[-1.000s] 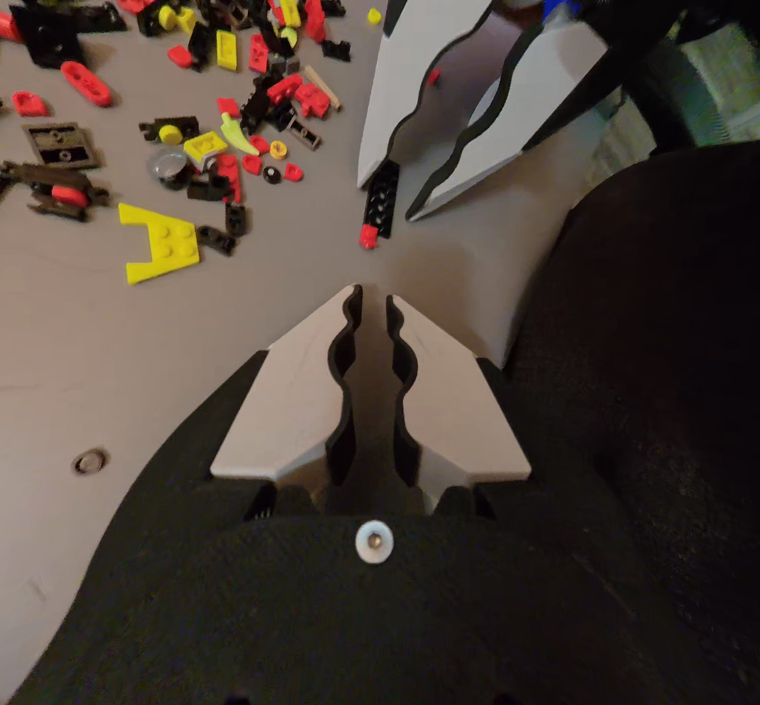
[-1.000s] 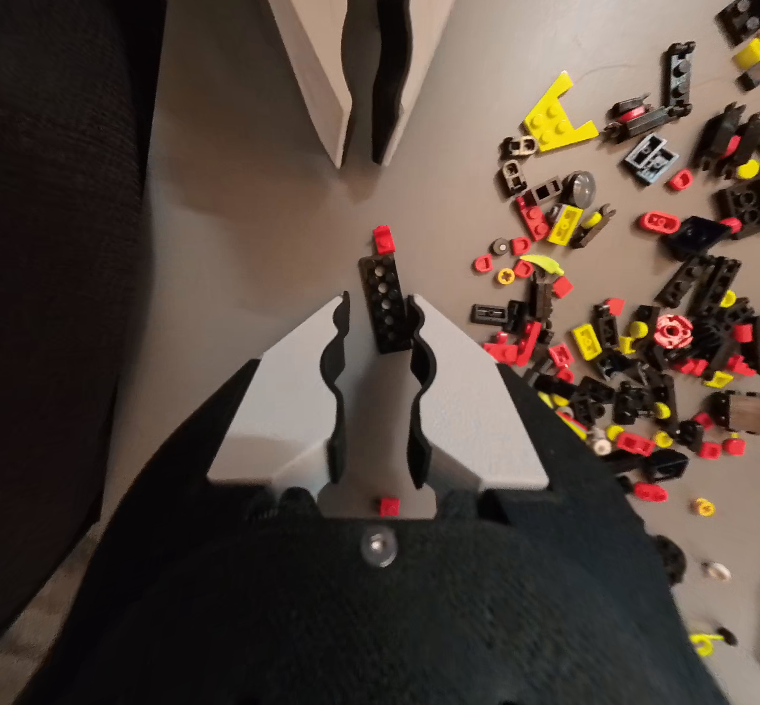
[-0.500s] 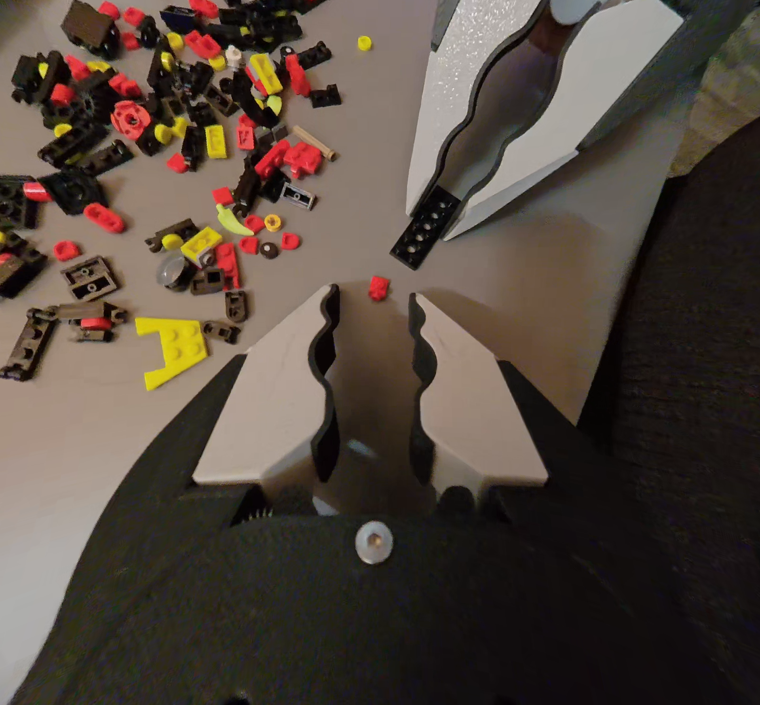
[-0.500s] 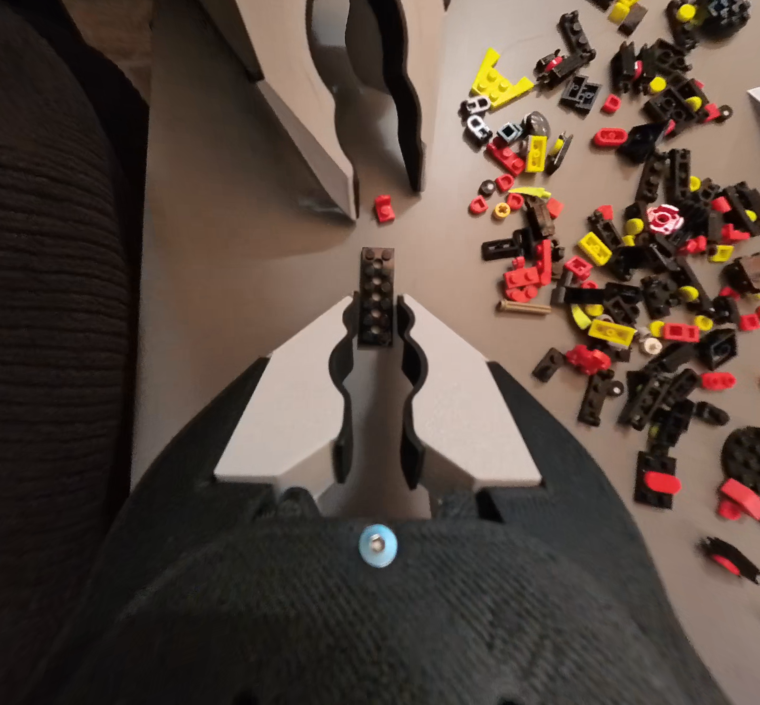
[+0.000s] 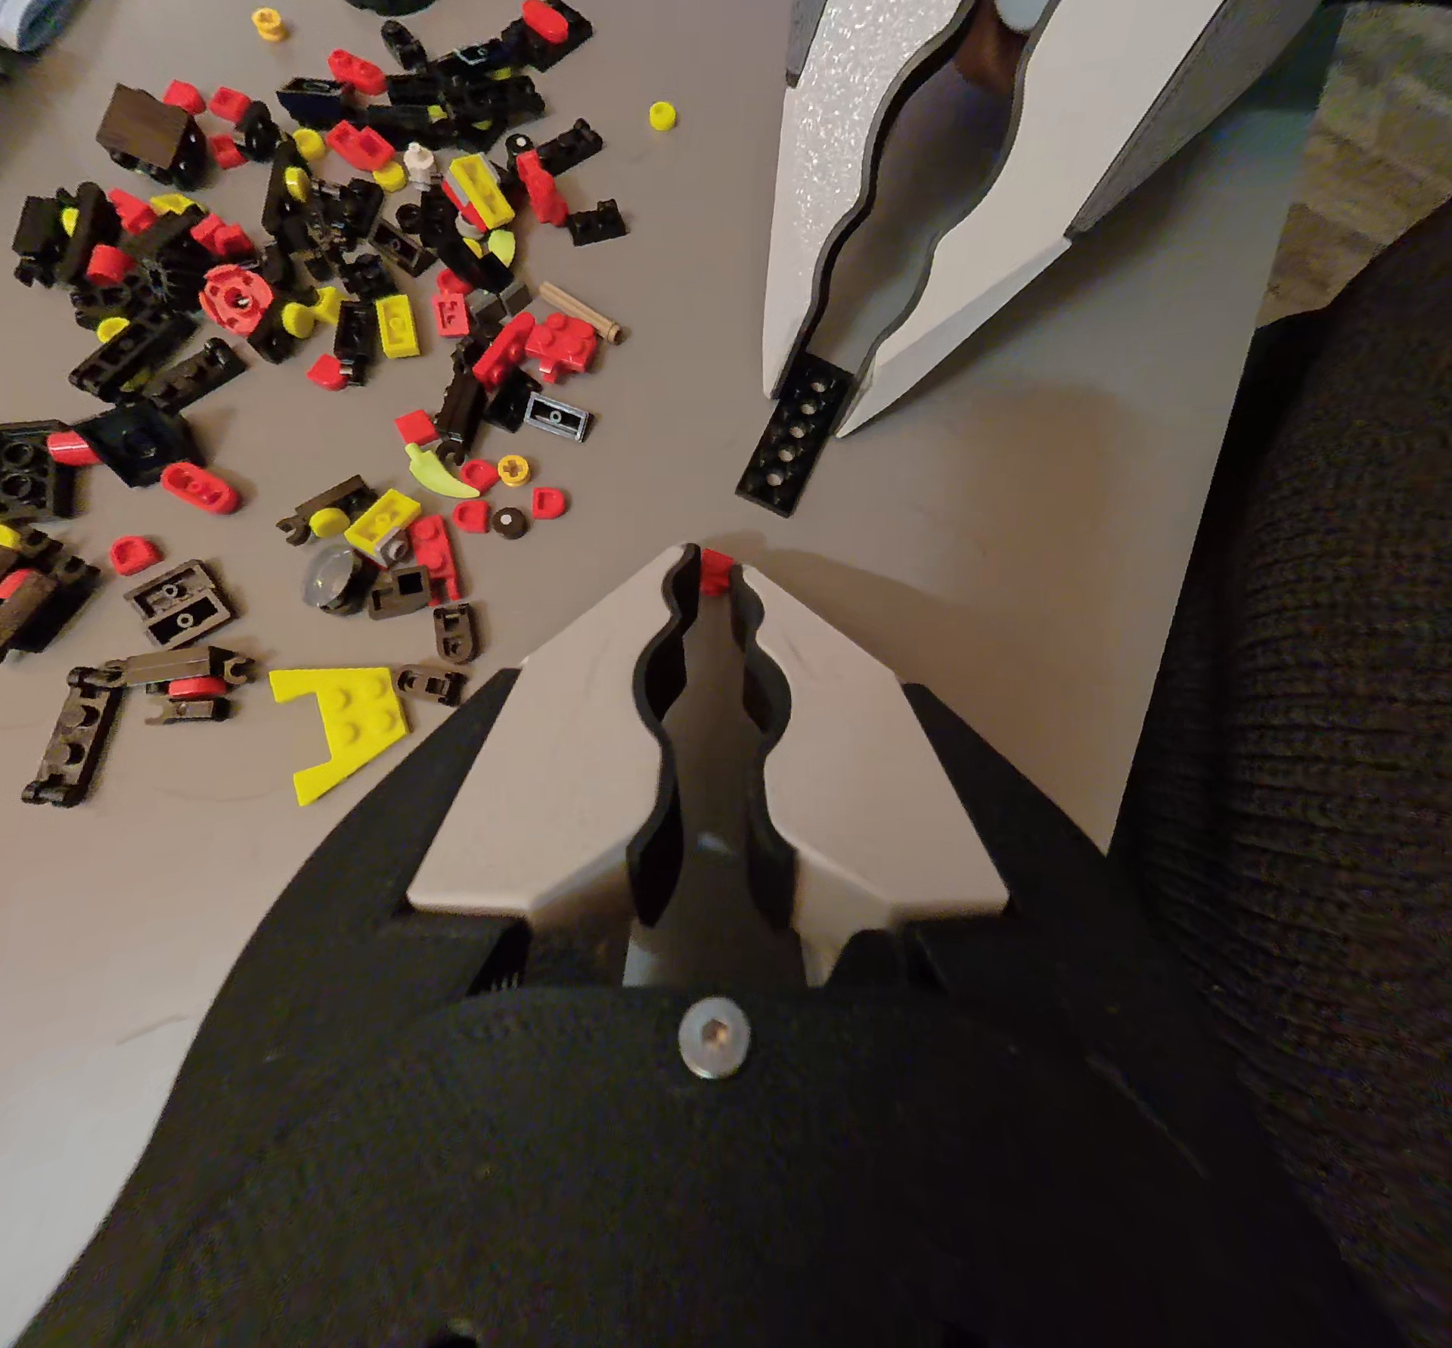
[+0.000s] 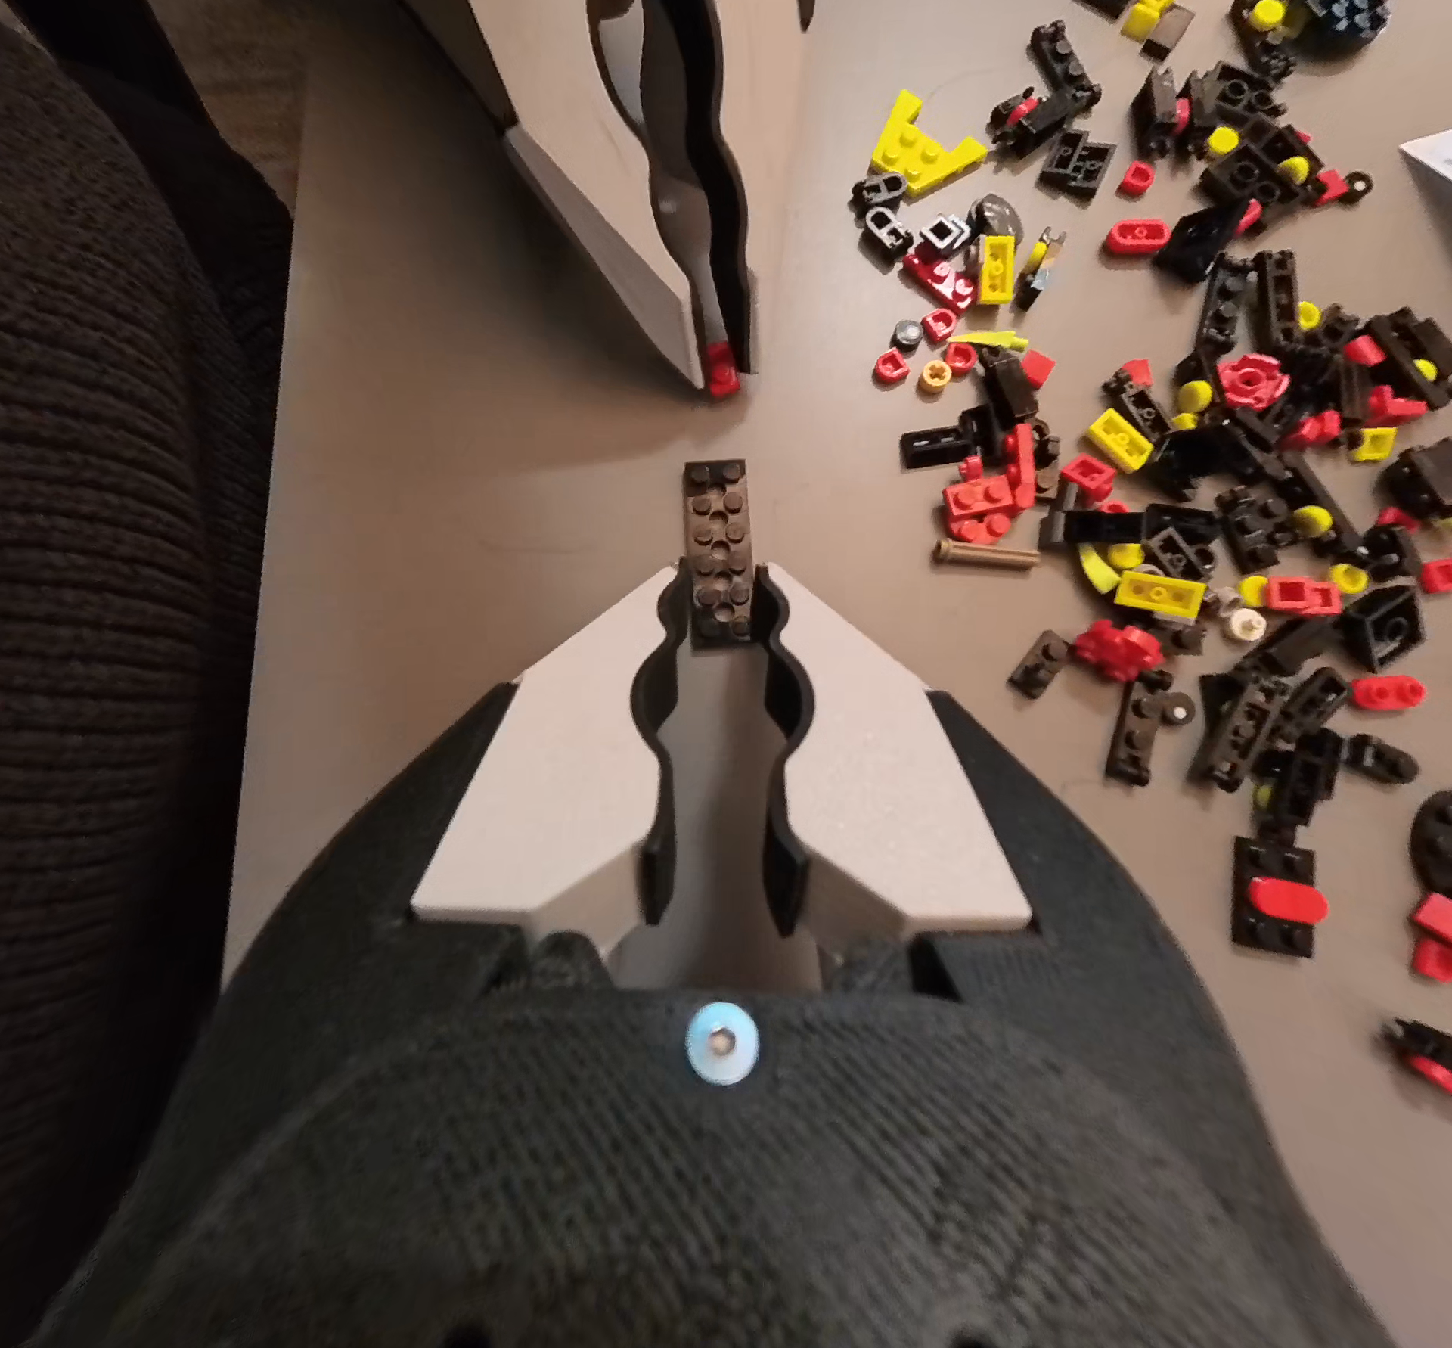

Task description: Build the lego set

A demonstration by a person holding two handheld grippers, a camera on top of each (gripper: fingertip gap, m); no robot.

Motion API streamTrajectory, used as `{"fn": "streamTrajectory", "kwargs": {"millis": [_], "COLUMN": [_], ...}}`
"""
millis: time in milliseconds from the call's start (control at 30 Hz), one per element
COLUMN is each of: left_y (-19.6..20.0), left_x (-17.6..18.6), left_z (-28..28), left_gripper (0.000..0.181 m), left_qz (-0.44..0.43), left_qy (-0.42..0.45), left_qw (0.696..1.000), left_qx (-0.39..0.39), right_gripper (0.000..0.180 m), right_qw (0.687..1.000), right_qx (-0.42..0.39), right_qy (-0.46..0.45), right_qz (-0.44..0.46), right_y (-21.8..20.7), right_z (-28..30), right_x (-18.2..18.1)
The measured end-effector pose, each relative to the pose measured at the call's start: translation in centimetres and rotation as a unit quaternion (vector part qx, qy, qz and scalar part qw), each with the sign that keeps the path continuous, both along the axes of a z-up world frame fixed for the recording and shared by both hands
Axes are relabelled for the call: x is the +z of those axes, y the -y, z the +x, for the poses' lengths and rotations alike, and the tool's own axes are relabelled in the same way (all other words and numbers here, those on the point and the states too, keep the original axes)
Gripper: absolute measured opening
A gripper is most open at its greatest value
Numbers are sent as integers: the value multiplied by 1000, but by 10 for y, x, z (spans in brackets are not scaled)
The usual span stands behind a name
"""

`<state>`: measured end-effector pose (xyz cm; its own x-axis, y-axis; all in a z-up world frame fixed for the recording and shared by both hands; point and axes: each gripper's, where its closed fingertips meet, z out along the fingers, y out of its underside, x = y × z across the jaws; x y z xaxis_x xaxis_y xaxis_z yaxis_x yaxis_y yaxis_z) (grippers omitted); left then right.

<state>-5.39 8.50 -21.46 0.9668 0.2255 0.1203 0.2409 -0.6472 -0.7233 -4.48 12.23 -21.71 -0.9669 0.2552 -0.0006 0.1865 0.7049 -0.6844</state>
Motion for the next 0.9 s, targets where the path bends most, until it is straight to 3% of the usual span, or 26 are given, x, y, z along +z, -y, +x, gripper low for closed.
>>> {"fn": "streamTrajectory", "kwargs": {"millis": [400,900], "left_y": [-9,-14], "left_x": [8,3], "left_z": [8,11], "left_gripper": [4,4], "left_qz": [32,21], "left_qy": [10,42], "left_qw": [999,998], "left_qx": [-38,-43], "right_gripper": [14,14], "right_qw": [997,997], "right_qx": [64,70], "right_qy": [-34,-41], "right_qz": [-6,-12], "right_y": [8,10], "right_z": [1,3], "right_x": [1,1]}}
